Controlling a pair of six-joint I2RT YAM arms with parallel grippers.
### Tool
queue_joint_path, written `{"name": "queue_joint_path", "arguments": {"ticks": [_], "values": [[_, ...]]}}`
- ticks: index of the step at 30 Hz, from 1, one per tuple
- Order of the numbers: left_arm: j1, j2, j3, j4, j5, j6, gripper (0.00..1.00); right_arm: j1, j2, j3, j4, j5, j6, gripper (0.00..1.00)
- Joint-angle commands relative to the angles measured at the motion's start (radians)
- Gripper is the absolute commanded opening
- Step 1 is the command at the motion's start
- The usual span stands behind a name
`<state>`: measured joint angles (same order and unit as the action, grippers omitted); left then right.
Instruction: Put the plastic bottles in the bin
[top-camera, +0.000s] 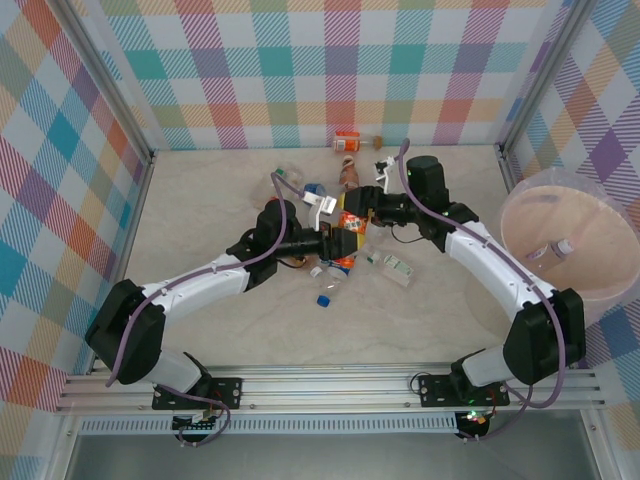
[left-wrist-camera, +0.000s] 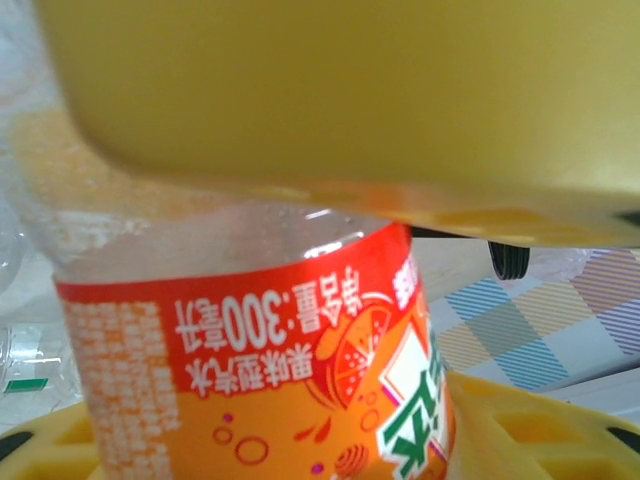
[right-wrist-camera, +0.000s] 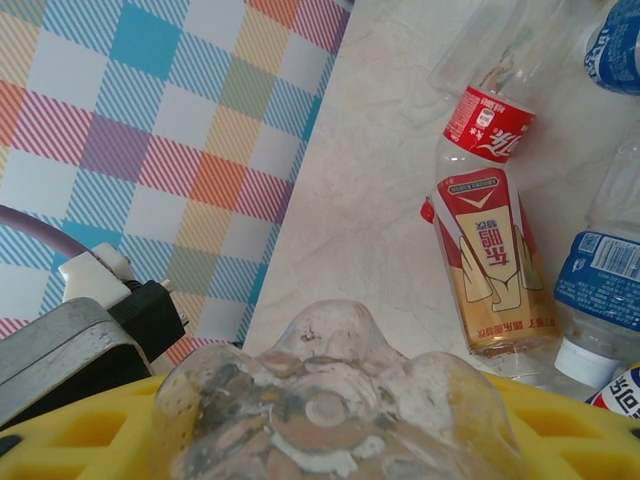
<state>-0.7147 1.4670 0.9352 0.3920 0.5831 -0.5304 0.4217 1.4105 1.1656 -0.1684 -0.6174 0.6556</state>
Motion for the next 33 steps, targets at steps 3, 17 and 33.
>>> {"name": "queue_joint_path", "arguments": {"ticks": [3,17,33], "values": [[-0.012,0.022,0.046,-0.044,-0.053,-0.024,0.8,0.005,-0.044,0.057,-0.123,0.144,-0.092,0.41],[-0.012,-0.162,-0.033,-0.19,-0.408,0.051,1.0,-0.097,-0.122,0.235,-0.41,0.423,-0.309,0.39],[-0.005,-0.265,-0.118,-0.414,-0.97,-0.095,1.0,-0.214,-0.145,0.655,-0.621,0.764,-0.588,0.39]]}}
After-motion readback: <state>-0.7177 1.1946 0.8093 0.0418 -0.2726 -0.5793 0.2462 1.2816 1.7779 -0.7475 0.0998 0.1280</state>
